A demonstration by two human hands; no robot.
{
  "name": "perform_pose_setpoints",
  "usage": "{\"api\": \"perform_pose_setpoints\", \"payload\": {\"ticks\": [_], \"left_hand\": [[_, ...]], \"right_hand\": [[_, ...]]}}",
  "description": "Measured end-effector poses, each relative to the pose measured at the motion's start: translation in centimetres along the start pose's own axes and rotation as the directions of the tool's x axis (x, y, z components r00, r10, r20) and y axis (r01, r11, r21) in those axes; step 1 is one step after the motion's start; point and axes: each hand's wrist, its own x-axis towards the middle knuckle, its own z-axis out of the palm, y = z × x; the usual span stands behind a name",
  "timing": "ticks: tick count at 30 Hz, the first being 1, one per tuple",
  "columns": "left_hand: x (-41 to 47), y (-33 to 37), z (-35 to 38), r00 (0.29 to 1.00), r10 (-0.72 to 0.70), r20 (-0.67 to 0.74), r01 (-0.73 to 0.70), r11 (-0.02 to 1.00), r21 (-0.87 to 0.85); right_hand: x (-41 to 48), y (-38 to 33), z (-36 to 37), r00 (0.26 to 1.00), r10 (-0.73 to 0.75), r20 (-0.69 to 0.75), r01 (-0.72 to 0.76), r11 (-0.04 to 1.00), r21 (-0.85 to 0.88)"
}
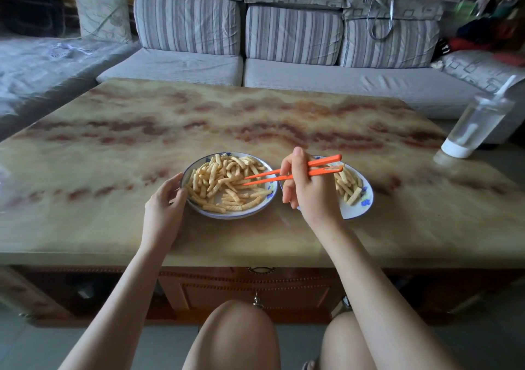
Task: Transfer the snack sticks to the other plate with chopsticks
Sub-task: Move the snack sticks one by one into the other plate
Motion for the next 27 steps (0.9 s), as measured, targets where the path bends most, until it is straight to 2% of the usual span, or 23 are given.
{"api": "perform_pose_setpoints", "payload": {"ticks": [8,12,20,23,27], "left_hand": [[0.0,0.0,0.0,1.000,0.001,0.007,0.000,1.000,-0.009],[0.0,0.0,0.0,1.000,0.005,0.005,-0.005,1.000,-0.003],[0.0,-0.1,0.0,1.000,-0.011,0.004,0.011,1.000,0.007],[0.0,-0.1,0.0,1.000,-0.010,0.009,0.010,1.000,0.001],[0.0,-0.1,0.1,1.000,-0.013,0.010,0.013,1.000,-0.002]], "right_hand": [[-0.3,0.6,-0.5,0.996,0.027,-0.081,-0.025,0.999,0.029],[-0.3,0.2,-1.7,0.983,0.025,-0.182,-0.004,0.993,0.115],[1.0,0.5,-7.1,0.882,0.116,-0.457,-0.071,0.991,0.113],[0.8,1.3,-8.1,0.867,0.134,-0.480,-0.120,0.991,0.061],[0.3,1.0,-7.9,0.871,0.103,-0.480,-0.080,0.994,0.069]]}}
